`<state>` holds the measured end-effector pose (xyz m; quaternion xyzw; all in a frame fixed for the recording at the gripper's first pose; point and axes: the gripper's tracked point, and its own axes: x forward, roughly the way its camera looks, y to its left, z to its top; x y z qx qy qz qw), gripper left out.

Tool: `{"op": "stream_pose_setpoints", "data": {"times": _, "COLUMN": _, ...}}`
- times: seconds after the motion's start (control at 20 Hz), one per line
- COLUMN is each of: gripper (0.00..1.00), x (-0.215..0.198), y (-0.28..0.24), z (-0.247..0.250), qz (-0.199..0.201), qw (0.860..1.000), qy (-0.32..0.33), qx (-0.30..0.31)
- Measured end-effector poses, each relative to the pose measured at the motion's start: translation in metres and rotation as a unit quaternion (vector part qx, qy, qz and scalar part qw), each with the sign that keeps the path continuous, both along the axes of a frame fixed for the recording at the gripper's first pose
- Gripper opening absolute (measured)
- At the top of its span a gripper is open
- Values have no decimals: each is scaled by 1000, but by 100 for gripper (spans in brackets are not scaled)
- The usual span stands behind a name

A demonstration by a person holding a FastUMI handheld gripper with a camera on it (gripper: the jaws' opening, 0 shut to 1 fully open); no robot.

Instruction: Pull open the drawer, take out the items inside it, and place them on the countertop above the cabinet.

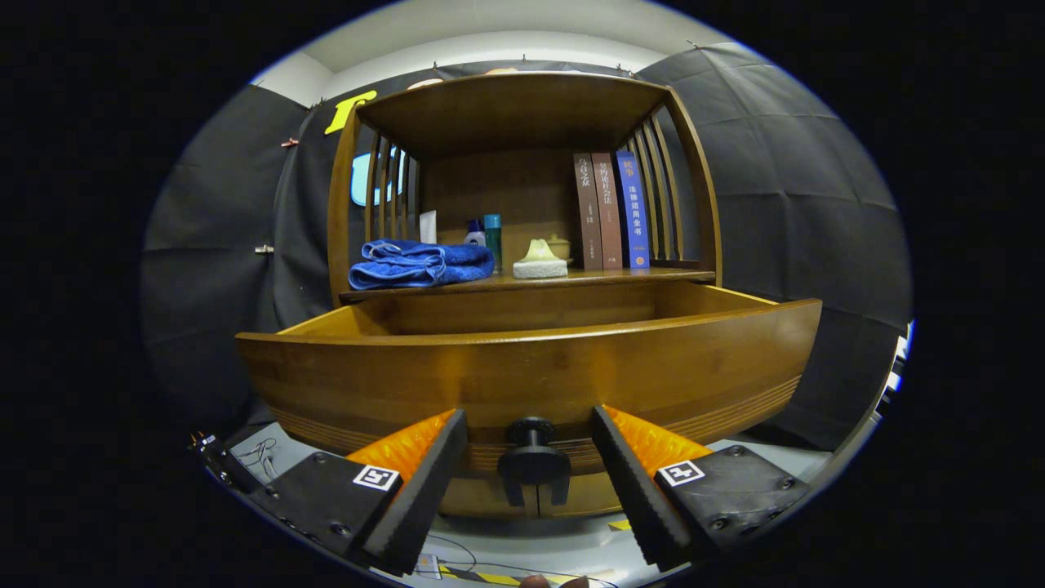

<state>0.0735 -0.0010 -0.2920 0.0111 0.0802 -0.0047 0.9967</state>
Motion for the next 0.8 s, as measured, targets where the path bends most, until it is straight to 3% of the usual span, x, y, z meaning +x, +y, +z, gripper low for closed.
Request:
{"op": "stream_pose_setpoints", "data": {"times": 0.3, "gripper": 99, "x": 8, "y": 3, "z": 2, "qz": -5, "qw": 1000, "qy": 10, "qx": 6}}
{"op": "stream_pose_setpoints", "data": {"times": 0.8, "gripper": 99, "x": 83, "y": 3, "z": 6, "qz": -6, "qw": 1000, "qy": 4, "qx": -10}}
